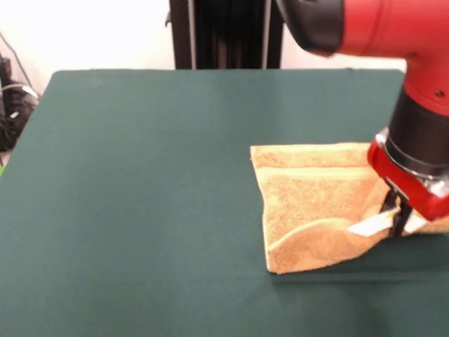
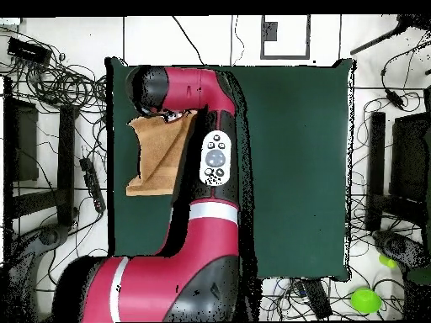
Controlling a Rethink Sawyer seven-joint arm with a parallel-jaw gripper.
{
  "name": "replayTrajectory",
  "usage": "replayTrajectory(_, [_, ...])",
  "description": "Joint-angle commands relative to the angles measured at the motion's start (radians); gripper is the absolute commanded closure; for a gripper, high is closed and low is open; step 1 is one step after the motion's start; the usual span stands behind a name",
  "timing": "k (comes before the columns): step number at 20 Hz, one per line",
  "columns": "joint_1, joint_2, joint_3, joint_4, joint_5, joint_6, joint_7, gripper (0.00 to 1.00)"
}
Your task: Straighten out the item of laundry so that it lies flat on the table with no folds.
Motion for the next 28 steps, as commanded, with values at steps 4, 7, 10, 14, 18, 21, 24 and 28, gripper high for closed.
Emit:
replayTrajectory(4, [0.060, 0.084, -0.067, -0.111, 0.024, 0.010, 0.379, 1.00])
replayTrajectory(7, [0.056, 0.076, -0.050, -0.102, 0.020, -0.027, 0.313, 0.00])
replayTrajectory(10, [0.058, 0.079, -0.054, -0.107, 0.016, -0.041, 0.296, 0.00])
replayTrajectory(14, [0.057, 0.075, -0.045, -0.113, 0.026, -0.059, 0.301, 0.00])
replayTrajectory(18, [0.061, 0.055, -0.011, -0.097, 0.053, -0.082, 0.292, 0.00])
replayTrajectory(21, [0.063, 0.037, -0.011, -0.081, 0.061, -0.083, 0.289, 0.00])
replayTrajectory(24, [0.068, -0.004, -0.015, -0.052, 0.078, -0.067, 0.293, 0.00])
replayTrajectory(28, [0.074, -0.058, -0.014, -0.024, 0.102, -0.028, 0.296, 0.00])
